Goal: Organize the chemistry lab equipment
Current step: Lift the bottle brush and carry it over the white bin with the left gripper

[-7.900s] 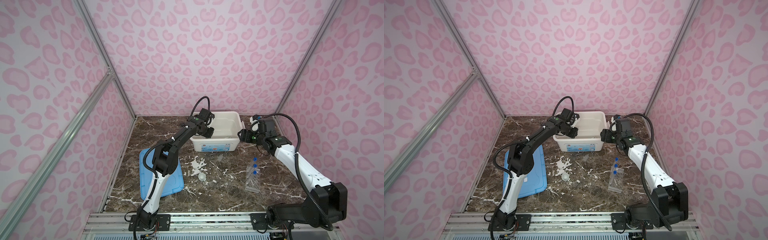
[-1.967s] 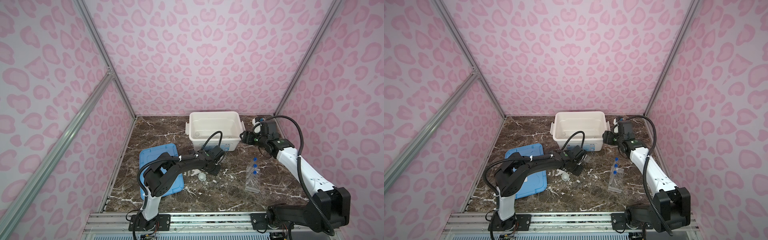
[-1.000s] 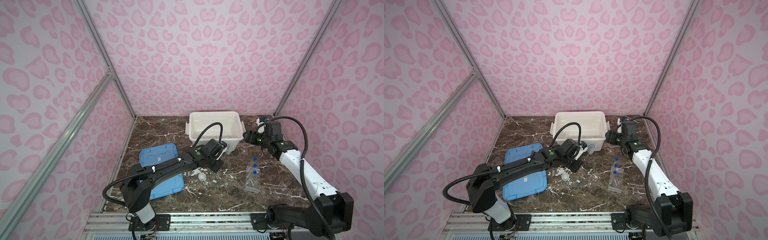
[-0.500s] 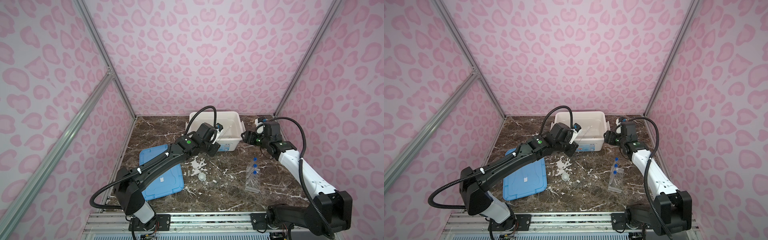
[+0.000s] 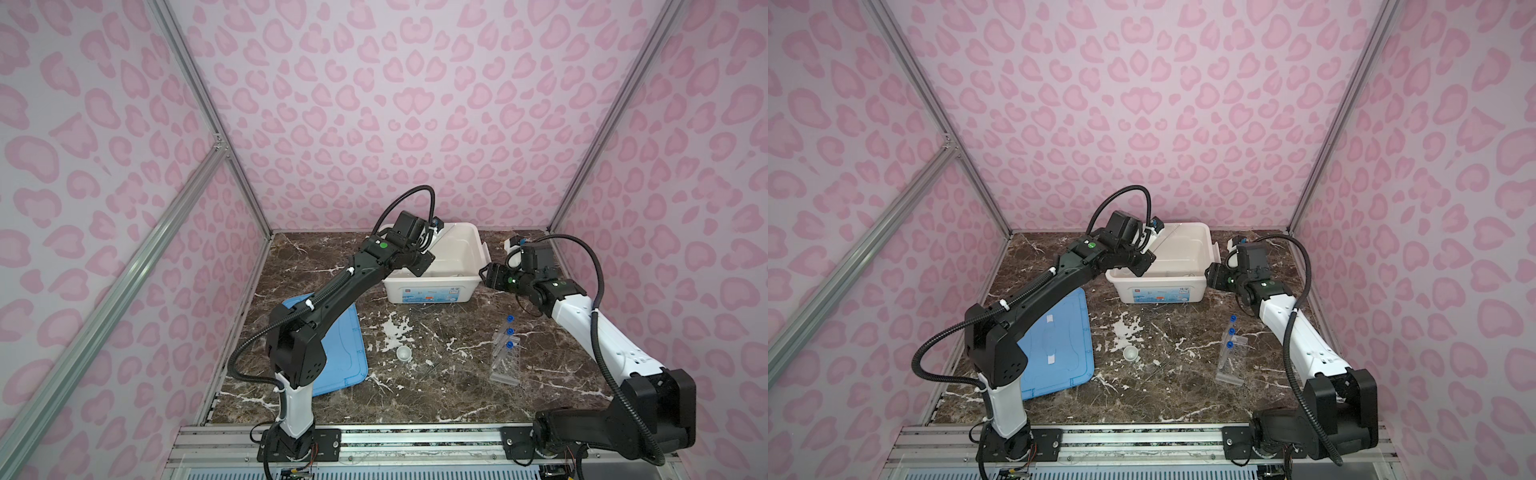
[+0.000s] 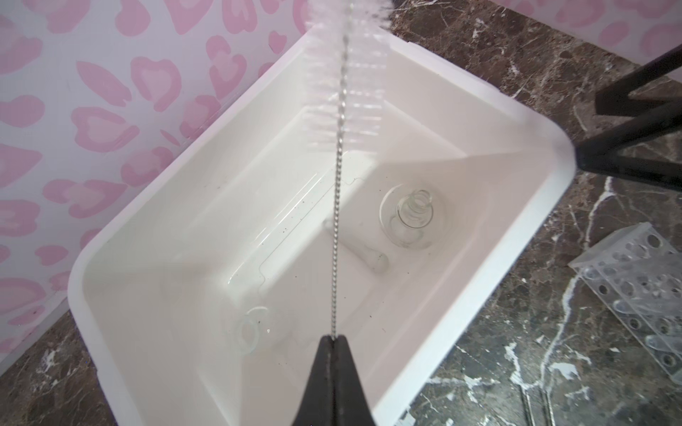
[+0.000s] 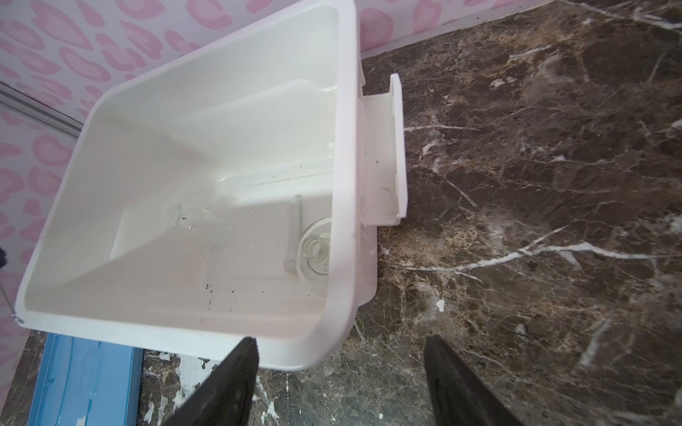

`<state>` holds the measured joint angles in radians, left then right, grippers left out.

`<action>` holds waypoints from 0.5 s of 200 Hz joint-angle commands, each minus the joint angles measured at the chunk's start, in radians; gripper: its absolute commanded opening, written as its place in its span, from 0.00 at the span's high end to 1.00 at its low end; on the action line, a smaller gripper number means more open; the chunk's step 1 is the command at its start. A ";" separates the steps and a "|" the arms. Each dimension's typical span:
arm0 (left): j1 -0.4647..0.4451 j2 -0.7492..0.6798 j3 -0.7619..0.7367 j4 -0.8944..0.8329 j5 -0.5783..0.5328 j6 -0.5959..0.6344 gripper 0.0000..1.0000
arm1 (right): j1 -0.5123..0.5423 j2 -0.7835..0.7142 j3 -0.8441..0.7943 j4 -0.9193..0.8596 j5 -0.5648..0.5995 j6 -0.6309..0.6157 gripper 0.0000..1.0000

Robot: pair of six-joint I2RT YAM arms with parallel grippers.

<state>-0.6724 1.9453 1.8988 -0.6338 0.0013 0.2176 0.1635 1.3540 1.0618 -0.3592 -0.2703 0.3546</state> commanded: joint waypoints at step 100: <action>0.039 0.316 0.238 -0.075 0.040 0.070 0.96 | 0.022 0.046 0.030 0.009 -0.006 -0.008 0.27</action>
<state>-0.6334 2.2326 2.1155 -0.6849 0.0154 0.2806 0.1833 1.3922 1.0870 -0.3634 -0.2810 0.3504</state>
